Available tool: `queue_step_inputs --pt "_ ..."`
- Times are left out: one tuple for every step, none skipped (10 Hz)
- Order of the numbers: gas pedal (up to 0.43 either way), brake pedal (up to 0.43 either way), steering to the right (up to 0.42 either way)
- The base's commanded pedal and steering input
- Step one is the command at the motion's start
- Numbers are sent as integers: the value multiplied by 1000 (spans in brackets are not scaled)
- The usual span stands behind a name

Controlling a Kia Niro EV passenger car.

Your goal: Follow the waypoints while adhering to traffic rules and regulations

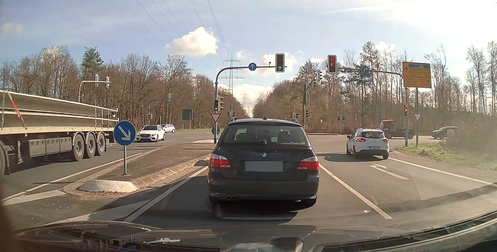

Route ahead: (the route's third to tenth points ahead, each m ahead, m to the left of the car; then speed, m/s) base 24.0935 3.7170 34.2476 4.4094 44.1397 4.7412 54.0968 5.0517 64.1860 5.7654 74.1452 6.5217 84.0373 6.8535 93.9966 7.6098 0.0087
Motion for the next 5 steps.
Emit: queue_step_inputs --pt "0 311 6" --pt "0 256 6" --pt "0 189 6" --pt "0 110 6" --pt "0 43 6"
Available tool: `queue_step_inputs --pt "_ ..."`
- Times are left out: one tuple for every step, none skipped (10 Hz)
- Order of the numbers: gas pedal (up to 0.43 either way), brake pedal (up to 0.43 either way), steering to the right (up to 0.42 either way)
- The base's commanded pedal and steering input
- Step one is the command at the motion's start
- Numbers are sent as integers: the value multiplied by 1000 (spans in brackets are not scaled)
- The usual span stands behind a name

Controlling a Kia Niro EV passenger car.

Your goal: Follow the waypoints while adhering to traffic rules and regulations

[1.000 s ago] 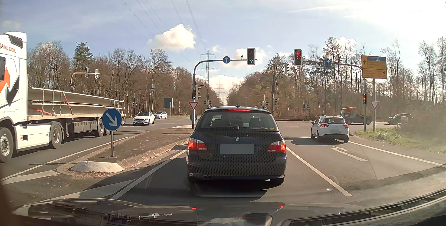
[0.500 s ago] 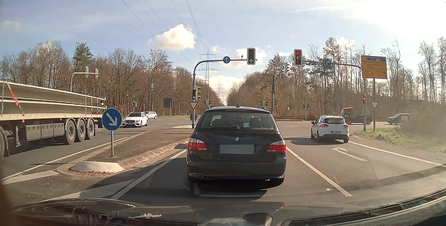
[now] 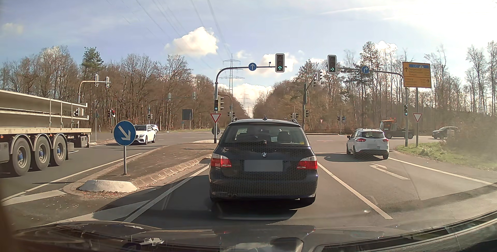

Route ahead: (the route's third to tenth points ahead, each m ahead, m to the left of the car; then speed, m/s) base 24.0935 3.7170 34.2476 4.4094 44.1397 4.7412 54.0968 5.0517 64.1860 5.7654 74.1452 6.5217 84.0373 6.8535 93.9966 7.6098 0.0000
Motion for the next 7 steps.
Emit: queue_step_inputs --pt "0 0 6" --pt "0 0 6" --pt "0 0 6" --pt "0 0 6" --pt "0 0 6" --pt "0 0 6" --pt "8 0 6"
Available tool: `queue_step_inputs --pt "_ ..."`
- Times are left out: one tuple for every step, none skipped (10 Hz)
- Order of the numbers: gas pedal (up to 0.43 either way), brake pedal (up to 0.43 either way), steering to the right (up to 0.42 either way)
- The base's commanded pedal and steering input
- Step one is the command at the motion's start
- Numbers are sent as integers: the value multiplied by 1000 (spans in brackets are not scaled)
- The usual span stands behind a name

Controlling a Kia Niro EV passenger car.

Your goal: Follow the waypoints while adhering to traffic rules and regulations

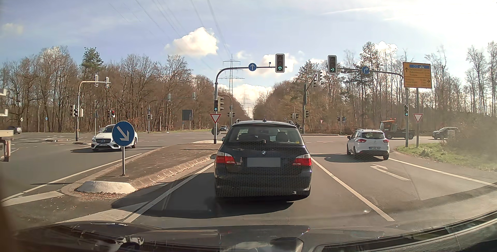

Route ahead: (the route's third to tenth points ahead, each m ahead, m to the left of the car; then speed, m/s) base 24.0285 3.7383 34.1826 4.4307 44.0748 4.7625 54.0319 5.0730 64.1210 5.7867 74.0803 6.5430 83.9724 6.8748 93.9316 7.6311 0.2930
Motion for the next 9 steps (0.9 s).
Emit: queue_step_inputs --pt "79 0 6" --pt "87 0 6" --pt "118 0 6" --pt "130 0 6" --pt "157 0 6" --pt "169 0 6" --pt "177 0 6" --pt "197 0 6" --pt "209 0 6"
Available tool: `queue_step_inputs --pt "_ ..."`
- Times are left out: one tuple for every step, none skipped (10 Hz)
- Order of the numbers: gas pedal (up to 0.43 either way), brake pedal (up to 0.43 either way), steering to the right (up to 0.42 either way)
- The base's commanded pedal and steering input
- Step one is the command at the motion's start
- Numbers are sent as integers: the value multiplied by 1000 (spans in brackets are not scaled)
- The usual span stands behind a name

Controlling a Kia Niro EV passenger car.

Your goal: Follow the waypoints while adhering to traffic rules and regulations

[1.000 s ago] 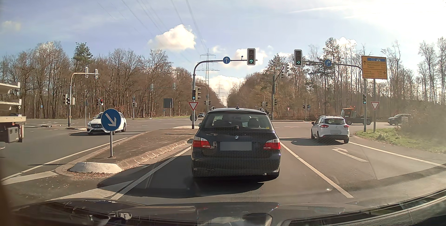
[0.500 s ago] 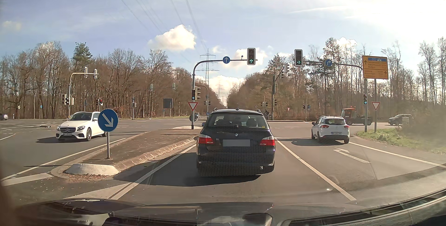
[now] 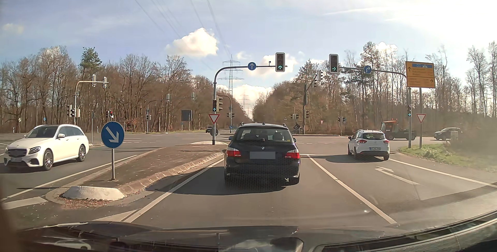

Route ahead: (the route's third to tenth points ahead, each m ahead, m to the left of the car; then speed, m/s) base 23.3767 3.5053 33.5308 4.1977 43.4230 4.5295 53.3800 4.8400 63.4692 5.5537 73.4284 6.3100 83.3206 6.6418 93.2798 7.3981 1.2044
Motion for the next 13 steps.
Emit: queue_step_inputs --pt "220 0 6" --pt "240 0 6" --pt "260 0 6" --pt "268 0 6" --pt "268 0 6" --pt "268 0 6" --pt "280 0 6" --pt "287 0 5" --pt "287 0 6" --pt "287 0 6" --pt "299 0 5" --pt "299 0 5" --pt "311 0 5"
